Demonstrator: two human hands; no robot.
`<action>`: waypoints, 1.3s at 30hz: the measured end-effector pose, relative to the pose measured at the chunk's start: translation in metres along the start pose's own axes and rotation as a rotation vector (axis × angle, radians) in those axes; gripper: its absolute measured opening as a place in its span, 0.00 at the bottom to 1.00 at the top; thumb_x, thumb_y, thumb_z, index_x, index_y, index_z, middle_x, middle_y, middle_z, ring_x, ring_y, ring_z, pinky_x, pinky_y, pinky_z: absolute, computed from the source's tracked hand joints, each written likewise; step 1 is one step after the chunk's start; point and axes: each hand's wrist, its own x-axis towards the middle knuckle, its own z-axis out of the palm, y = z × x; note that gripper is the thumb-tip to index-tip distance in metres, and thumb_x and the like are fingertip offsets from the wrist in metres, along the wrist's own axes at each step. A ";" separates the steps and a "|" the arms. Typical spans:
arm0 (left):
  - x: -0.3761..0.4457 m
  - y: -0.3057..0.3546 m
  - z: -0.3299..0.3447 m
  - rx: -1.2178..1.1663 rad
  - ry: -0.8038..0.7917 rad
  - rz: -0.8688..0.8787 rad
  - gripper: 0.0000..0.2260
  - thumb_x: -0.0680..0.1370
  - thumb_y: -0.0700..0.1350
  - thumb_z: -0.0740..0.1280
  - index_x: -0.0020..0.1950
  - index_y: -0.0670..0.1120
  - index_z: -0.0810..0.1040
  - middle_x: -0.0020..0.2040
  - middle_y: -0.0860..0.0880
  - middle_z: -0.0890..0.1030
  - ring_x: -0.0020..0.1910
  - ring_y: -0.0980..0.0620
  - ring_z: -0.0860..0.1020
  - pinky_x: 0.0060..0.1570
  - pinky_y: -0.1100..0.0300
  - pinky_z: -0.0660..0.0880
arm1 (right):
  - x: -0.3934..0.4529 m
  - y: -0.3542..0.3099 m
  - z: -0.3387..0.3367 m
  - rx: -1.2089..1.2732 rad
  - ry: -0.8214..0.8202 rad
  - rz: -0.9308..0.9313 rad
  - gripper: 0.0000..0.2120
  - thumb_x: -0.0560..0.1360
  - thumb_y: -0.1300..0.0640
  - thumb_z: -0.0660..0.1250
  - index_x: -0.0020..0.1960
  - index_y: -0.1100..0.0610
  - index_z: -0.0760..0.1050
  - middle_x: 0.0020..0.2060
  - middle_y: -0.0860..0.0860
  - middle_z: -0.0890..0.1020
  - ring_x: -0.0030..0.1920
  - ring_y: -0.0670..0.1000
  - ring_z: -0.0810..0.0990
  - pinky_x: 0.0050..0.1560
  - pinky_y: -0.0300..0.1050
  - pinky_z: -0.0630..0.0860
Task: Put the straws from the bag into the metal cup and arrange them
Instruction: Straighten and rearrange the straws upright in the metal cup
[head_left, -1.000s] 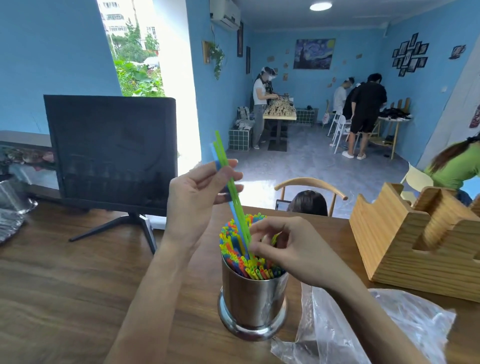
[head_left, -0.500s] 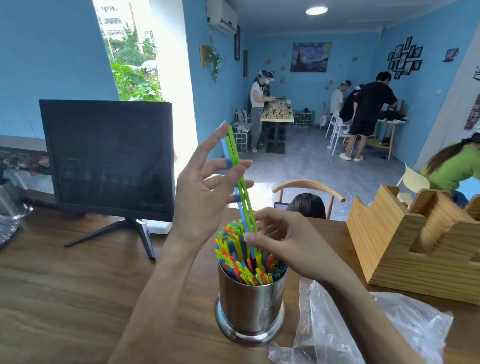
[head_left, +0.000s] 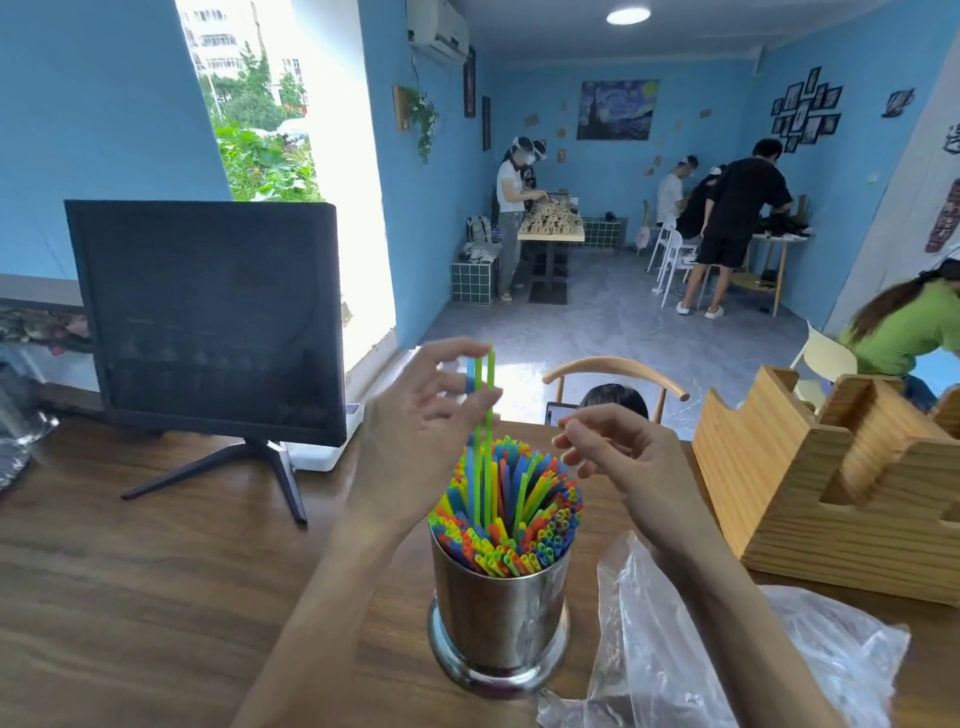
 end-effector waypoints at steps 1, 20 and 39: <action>-0.004 -0.005 0.001 0.027 -0.008 -0.017 0.14 0.75 0.45 0.76 0.55 0.62 0.80 0.43 0.49 0.86 0.41 0.51 0.86 0.45 0.46 0.83 | 0.000 0.003 -0.002 -0.009 0.011 0.005 0.03 0.79 0.60 0.70 0.49 0.57 0.84 0.41 0.52 0.87 0.41 0.46 0.84 0.41 0.35 0.78; -0.024 -0.039 0.007 0.345 -0.207 -0.007 0.13 0.79 0.63 0.62 0.59 0.62 0.80 0.65 0.66 0.77 0.70 0.65 0.69 0.70 0.58 0.66 | 0.006 0.036 -0.006 -0.115 -0.109 0.279 0.12 0.84 0.50 0.63 0.50 0.51 0.84 0.44 0.50 0.87 0.49 0.53 0.85 0.46 0.40 0.83; -0.035 -0.055 0.009 0.214 -0.219 -0.189 0.09 0.83 0.55 0.63 0.59 0.66 0.79 0.59 0.59 0.82 0.60 0.57 0.79 0.59 0.51 0.80 | 0.016 0.027 -0.007 -0.100 -0.195 0.253 0.14 0.75 0.47 0.73 0.46 0.58 0.87 0.42 0.52 0.88 0.46 0.49 0.87 0.43 0.38 0.81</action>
